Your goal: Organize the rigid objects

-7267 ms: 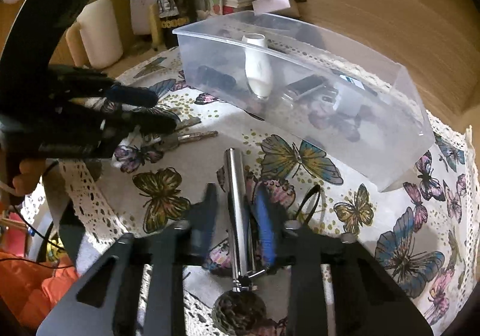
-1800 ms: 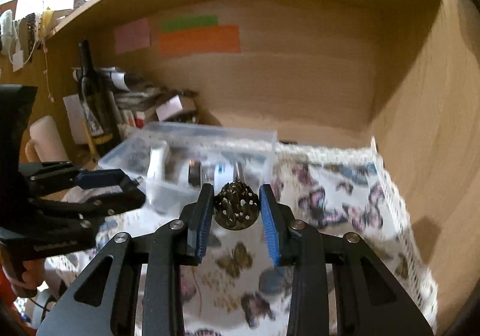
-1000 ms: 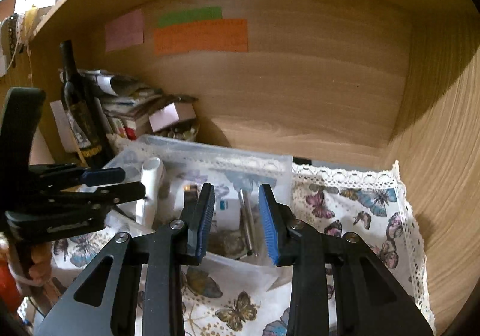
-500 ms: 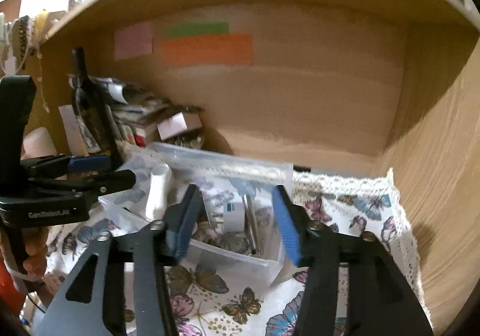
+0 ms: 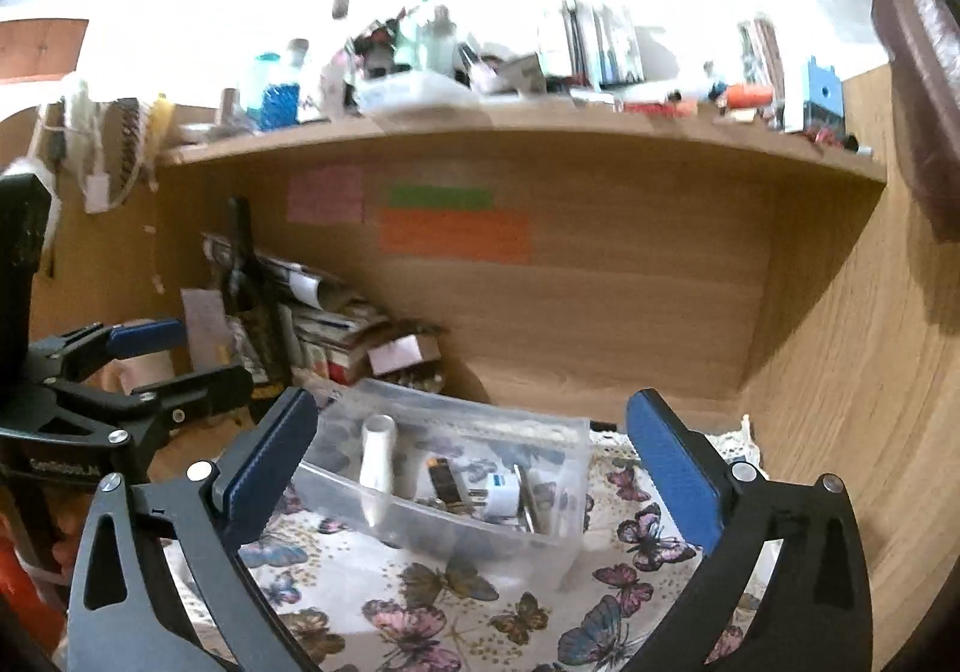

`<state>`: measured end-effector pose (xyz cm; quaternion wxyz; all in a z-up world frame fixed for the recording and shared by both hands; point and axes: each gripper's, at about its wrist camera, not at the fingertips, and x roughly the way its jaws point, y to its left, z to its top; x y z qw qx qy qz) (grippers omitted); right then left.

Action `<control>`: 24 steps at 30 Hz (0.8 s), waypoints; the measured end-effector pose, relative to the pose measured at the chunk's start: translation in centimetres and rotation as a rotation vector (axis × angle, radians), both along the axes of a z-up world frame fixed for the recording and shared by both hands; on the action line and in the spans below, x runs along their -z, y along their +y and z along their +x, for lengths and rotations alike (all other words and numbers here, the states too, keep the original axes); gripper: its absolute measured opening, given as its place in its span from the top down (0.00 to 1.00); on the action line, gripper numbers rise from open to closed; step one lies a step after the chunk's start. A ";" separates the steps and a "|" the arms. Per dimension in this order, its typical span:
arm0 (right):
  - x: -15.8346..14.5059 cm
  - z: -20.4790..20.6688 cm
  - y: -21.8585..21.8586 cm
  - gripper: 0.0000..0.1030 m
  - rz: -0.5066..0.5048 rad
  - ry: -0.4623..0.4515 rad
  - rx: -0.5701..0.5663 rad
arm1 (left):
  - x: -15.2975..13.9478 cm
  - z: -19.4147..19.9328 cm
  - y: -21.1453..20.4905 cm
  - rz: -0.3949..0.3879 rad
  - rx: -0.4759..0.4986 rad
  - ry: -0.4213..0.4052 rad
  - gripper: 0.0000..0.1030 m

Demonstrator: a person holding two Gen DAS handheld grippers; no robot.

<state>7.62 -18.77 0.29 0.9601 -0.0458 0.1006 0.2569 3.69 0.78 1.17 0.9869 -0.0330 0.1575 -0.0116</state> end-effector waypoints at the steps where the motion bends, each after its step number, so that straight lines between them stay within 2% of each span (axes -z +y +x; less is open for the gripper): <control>1: -0.1 -0.4 -0.1 0.00 0.003 -0.006 0.001 | -0.2 -0.6 0.0 -0.005 0.000 -0.012 0.00; 11: -0.3 -2.6 -0.7 0.00 0.026 -0.031 0.011 | -0.2 -2.9 -0.6 0.022 -0.006 -0.055 0.00; 24: -0.2 -2.9 -1.0 0.00 0.024 -0.027 0.015 | -0.2 -3.7 -1.4 0.052 -0.016 -0.080 0.00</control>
